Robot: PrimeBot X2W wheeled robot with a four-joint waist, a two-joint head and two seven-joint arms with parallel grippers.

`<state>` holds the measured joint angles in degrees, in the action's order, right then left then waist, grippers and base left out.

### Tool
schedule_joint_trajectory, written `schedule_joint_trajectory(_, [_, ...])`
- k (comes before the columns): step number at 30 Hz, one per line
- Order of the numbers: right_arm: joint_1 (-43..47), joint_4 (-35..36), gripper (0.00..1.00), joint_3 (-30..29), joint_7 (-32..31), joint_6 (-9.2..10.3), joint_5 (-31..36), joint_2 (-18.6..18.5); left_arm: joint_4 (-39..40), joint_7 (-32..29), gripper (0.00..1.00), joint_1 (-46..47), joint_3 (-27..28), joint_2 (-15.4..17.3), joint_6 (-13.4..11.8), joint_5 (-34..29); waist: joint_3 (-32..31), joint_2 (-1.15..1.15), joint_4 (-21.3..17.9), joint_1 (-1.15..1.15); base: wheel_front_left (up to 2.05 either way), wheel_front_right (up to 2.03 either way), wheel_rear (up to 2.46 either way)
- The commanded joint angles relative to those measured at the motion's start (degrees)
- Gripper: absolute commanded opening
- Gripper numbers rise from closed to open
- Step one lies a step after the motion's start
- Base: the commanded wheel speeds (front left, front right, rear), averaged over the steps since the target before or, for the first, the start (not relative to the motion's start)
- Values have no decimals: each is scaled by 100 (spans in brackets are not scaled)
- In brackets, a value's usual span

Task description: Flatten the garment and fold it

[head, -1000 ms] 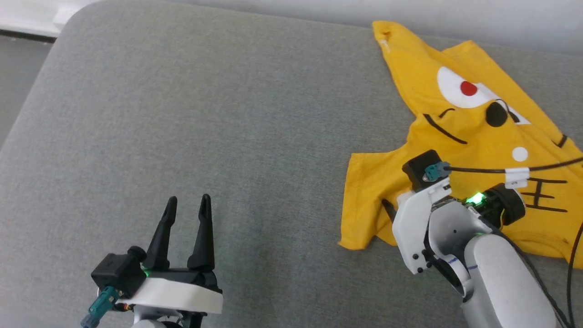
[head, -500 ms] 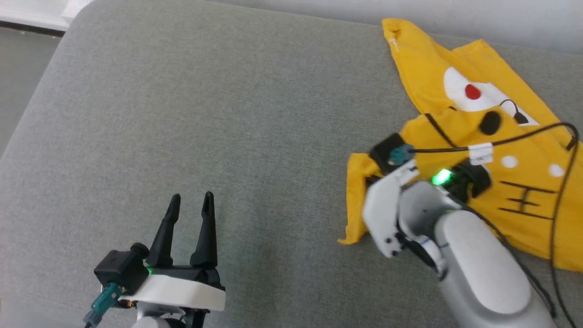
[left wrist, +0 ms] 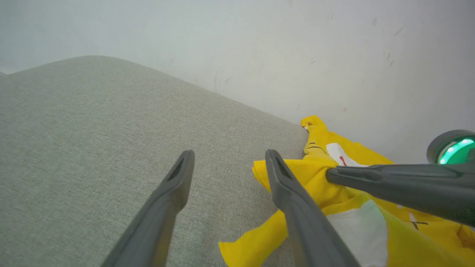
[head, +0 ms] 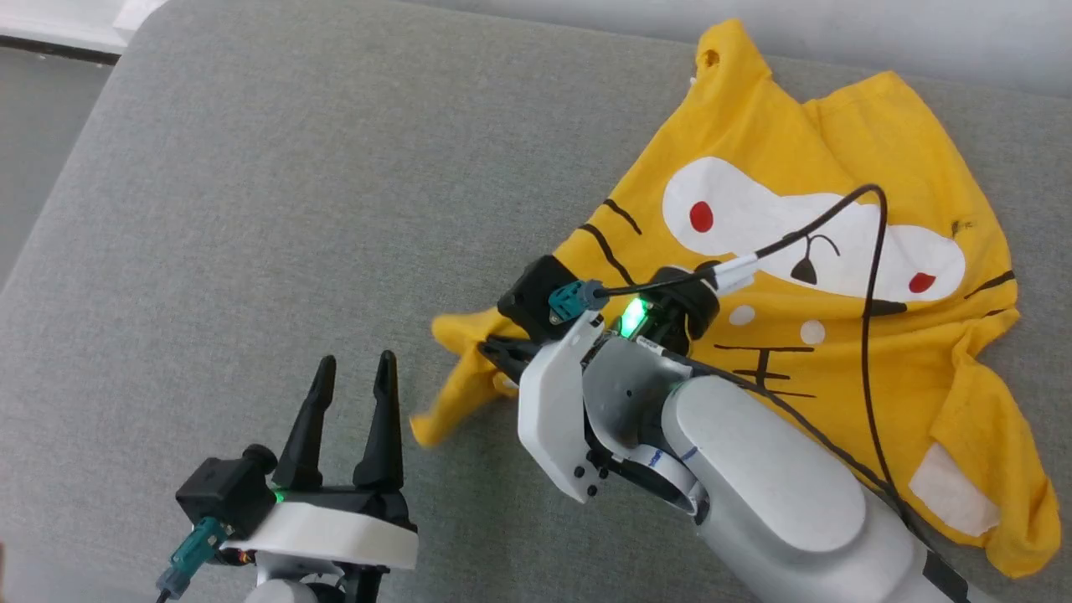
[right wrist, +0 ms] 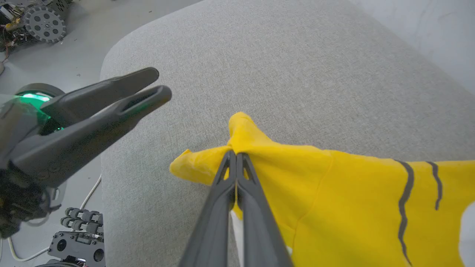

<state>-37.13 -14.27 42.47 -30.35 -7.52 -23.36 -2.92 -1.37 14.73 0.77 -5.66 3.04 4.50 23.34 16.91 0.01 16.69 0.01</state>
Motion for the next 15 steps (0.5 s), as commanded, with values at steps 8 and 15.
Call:
schedule_joint_trajectory(8, [8,-565,100,-215,466,3,124,3,-42,27,100,96,-32,-16,-32,44,-7,-1,-66,-1,0,0,0])
schedule_joint_trajectory(15, [460,23,100,-1661,846,3,1160,-127,18,27,100,-8,30,-16,-32,-71,-126,-1,-359,-1,0,0,0])
